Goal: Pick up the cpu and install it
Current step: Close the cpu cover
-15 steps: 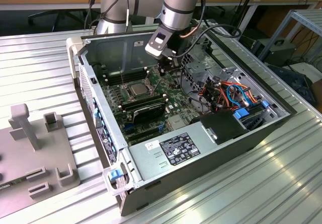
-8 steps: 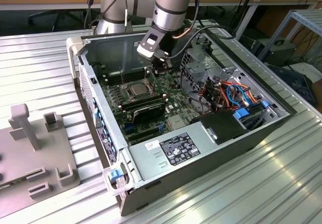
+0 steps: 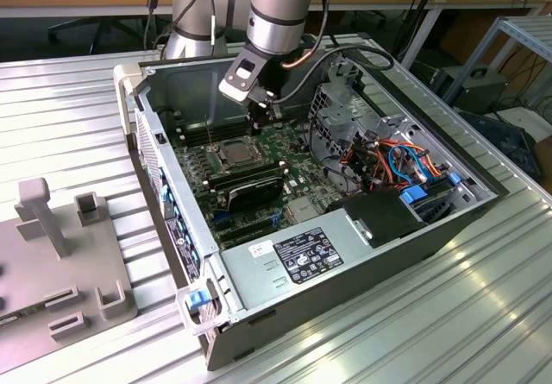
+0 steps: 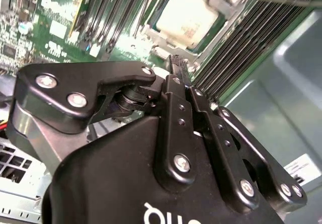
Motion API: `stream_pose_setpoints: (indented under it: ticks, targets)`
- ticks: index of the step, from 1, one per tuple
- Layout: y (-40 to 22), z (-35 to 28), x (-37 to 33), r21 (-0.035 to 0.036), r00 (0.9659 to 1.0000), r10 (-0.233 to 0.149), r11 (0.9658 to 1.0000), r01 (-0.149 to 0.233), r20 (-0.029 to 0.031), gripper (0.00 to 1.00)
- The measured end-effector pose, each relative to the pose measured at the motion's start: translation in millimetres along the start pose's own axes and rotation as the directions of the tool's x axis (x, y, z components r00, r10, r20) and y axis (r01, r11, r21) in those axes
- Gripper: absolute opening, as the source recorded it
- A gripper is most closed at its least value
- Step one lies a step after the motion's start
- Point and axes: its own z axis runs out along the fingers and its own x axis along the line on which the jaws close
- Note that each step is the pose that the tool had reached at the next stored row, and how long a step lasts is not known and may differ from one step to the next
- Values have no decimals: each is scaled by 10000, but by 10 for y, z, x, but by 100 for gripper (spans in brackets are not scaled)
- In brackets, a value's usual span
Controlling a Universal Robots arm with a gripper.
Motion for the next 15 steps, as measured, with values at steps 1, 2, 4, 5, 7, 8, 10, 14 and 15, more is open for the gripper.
stream_pose_setpoints:
  ticks: [1, 2, 4, 5, 7, 8, 10, 14, 15]
  targets:
    - [-18, 0, 0, -1, 10000, 1, 10000, -1, 0, 11]
    - [-28, -1, 0, 0, 10000, 2, 10000, -2, 1, 11]
    - [-57, -1, 1, -1, 10000, 3, 10000, -3, 0, 11]
    - [-70, 0, 1, 0, 10000, 3, 10000, -3, 0, 11]
    - [-108, 5, 1, 1, 10000, 3, 10000, -3, 1, 11]
    - [-125, 8, 1, 0, 10000, 4, 10000, -4, 1, 11]
    - [-221, 16, 3, 0, 10000, 7, 10000, -7, 0, 11]
    - [-339, 20, 5, 0, 10000, 14, 10000, -14, 0, 11]
    - [-341, 19, 5, 1, 10000, 14, 10000, -14, 2, 11]
